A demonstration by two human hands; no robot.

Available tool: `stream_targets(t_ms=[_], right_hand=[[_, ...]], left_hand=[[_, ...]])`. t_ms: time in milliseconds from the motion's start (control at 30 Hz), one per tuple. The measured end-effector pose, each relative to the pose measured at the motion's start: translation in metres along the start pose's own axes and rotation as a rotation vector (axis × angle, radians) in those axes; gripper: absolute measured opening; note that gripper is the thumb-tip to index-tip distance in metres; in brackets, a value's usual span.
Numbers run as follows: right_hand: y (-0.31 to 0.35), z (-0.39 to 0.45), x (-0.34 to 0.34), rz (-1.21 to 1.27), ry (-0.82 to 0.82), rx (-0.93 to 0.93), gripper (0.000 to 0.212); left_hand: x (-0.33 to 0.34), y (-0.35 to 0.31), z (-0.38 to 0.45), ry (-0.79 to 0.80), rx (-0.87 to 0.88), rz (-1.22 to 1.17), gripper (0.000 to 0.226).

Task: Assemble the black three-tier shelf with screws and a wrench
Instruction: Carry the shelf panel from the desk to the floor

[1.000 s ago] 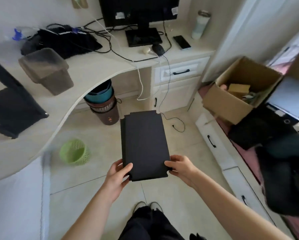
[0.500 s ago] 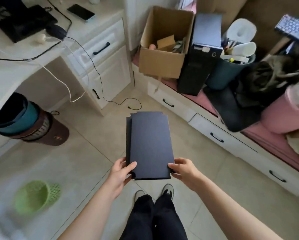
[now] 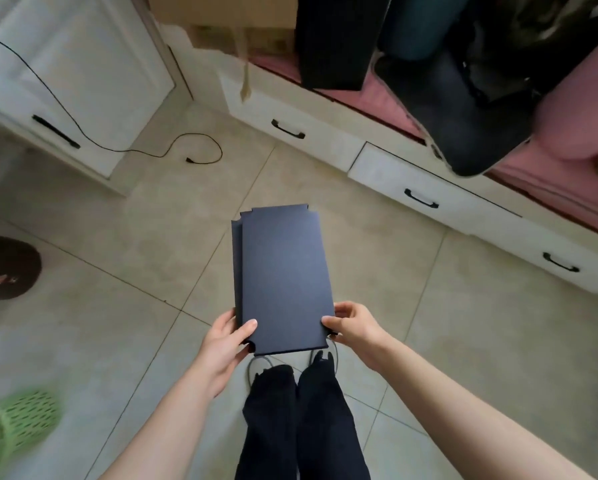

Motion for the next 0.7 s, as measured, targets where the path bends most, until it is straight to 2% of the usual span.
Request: stream_targets(t_ms=[233,333,700], right_hand=[[-0.035,0.159,0.003,-0.026,-0.030,0.045,0.011],[-0.044,0.222,0.007,-0.020,-0.040,0.082,0.027],[-0.021,0.393,0.030,-0.083,-0.037,0.064,0.030]], left_hand=[[0.002,0.091,0.126,-0.006,-0.039,0.042,0.061],[0.000,0.122,0.178,-0.018,-0.052,0.049,0.063],[-0.005,0.181,0.334,-0.016,-0.070,0.072,0.059]])
Point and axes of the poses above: each hand's wrist, its own z-axis towards the middle knuckle, its own x-axis out of the palm, y = z × x, the point moved 9 cm from there along z, towards the middle knuckle, and after that the axes turned 12 degrees about x, right-handed, at the moved point
